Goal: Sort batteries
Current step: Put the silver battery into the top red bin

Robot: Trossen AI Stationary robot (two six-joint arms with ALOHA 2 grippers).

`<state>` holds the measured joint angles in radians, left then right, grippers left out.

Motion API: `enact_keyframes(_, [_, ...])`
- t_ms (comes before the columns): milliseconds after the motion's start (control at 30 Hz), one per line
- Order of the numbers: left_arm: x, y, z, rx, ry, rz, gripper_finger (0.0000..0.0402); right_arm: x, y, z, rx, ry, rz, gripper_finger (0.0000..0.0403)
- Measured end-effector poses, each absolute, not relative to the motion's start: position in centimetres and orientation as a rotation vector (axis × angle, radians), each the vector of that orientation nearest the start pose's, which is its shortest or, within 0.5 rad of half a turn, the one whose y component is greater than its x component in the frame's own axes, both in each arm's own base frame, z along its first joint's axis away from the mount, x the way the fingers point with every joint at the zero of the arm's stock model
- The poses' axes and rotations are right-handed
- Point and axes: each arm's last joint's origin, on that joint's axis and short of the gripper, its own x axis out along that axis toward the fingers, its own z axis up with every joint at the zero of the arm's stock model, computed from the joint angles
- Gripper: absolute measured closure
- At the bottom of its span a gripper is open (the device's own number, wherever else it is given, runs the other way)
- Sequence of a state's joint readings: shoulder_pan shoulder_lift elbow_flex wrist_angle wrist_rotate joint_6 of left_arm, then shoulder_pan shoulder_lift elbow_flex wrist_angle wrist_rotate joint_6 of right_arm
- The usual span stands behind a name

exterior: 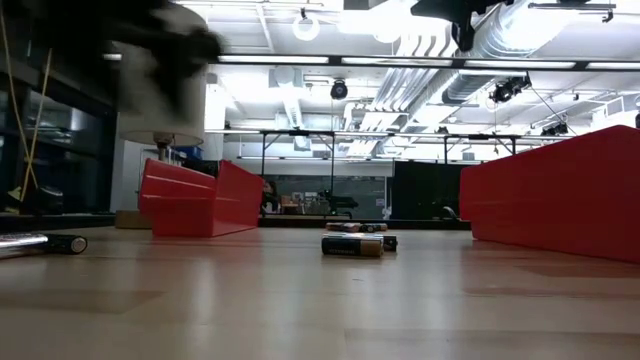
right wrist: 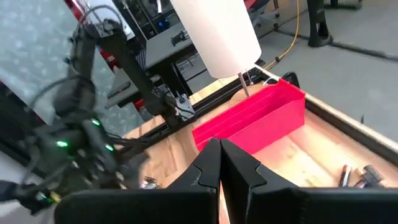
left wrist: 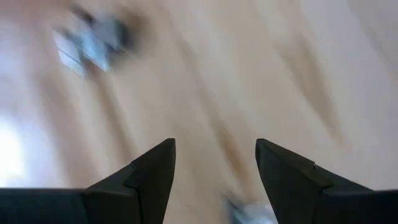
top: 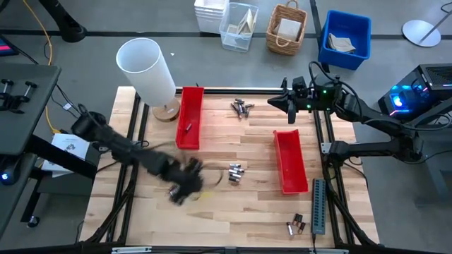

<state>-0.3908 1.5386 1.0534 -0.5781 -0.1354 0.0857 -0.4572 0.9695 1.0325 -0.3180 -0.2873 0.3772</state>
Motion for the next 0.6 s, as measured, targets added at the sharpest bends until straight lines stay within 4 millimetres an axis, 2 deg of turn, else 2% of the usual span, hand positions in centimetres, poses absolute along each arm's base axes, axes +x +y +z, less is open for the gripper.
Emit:
enact_keyframes(167, [34.6,-6.7,19.9,0.332,0.861,-0.184,0.0188,18.6,-8.3,37.2,0.499,0.2,-0.215,0.0402])
enact_keyframes(333, [39.9,-4.1,18.8,0.311,0.862,-0.088,0.0188,18.6,-8.3,37.2,0.501,0.2,-0.215,0.0402])
enact_keyframes(467, [42.0,-3.2,17.1,0.257,0.928,-0.07,0.0188,18.7,-8.3,37.2,0.501,0.201,-0.214,0.0402])
enact_keyframes(600, [42.2,-3.0,16.1,0.236,0.99,-0.074,0.0188,18.6,-8.3,37.3,0.512,0.199,-0.215,0.0402])
